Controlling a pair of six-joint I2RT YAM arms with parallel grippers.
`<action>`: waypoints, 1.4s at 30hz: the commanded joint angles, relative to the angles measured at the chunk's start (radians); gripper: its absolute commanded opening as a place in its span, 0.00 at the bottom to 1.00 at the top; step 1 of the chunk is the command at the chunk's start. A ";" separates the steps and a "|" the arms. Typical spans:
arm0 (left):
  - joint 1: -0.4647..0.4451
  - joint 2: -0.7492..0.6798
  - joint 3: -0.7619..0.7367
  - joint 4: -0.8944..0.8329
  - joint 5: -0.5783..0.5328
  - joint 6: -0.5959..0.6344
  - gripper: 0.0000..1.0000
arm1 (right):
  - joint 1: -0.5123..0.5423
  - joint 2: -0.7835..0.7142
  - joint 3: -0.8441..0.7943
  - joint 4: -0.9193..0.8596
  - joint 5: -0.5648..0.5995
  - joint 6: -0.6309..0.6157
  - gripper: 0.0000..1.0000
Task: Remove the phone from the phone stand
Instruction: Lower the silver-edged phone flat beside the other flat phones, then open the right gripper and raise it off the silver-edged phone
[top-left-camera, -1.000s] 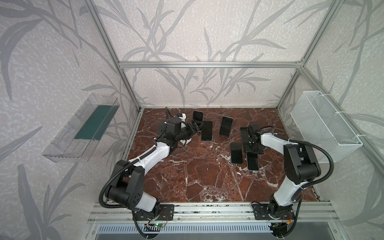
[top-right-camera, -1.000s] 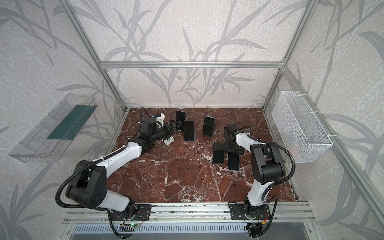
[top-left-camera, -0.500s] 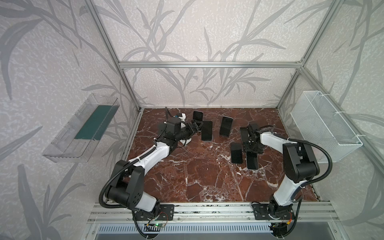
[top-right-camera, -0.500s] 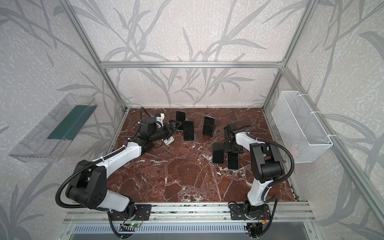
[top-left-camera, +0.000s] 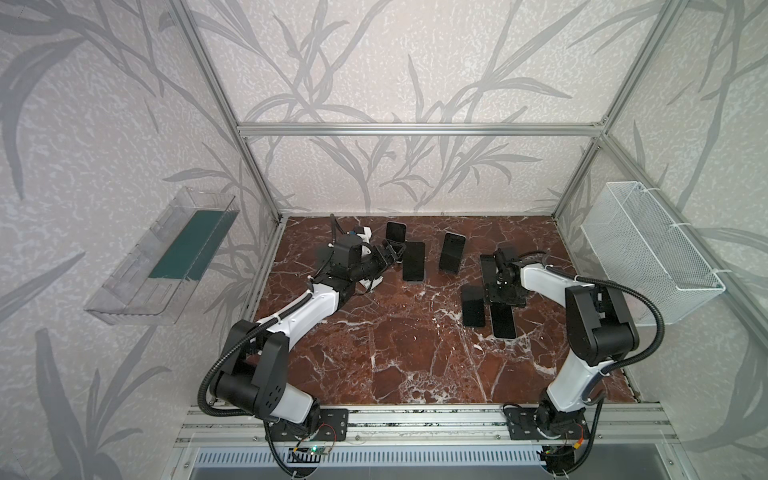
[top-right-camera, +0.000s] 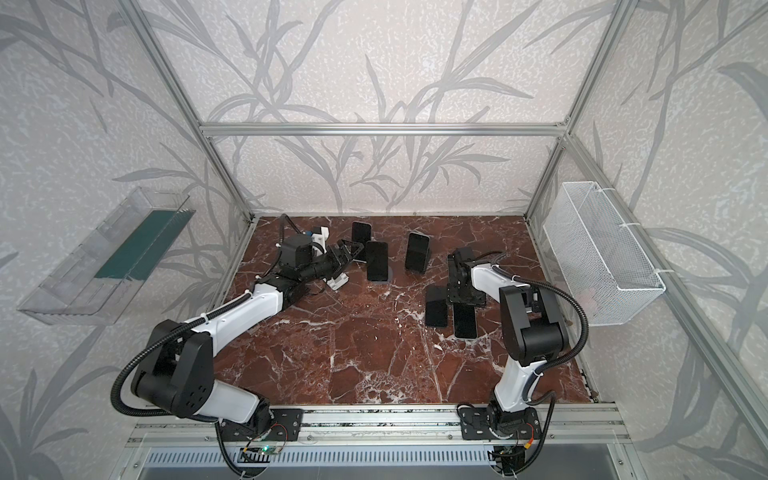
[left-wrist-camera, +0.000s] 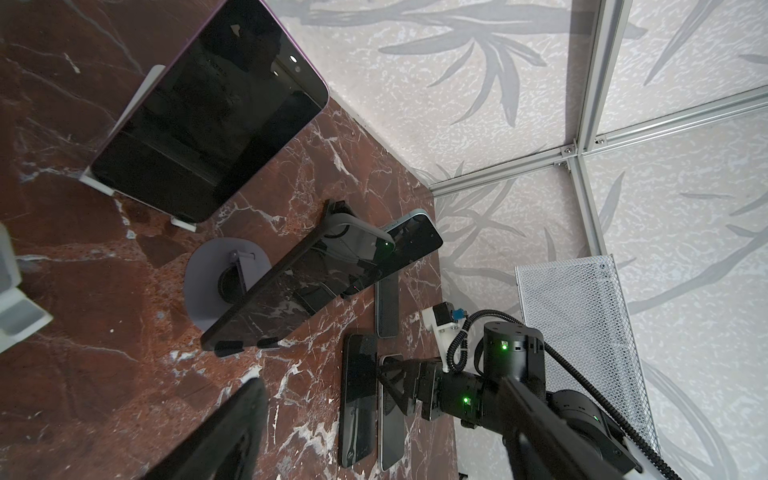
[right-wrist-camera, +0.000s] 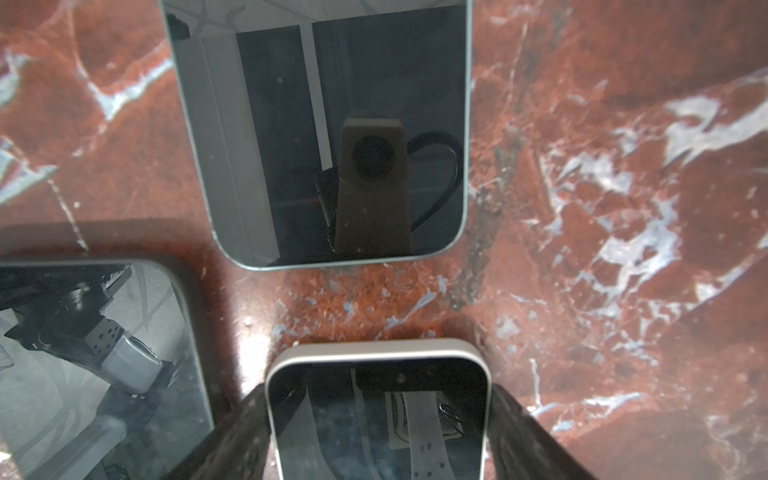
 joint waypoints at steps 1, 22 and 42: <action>0.004 -0.011 0.035 -0.002 -0.002 0.010 0.87 | 0.004 0.005 -0.008 0.005 -0.020 0.015 0.79; 0.004 -0.014 0.035 -0.001 -0.002 0.006 0.87 | 0.004 -0.002 0.006 0.014 -0.058 0.041 0.76; 0.004 -0.037 0.040 -0.044 -0.037 0.042 0.88 | 0.010 -0.257 0.086 -0.113 -0.052 0.064 0.89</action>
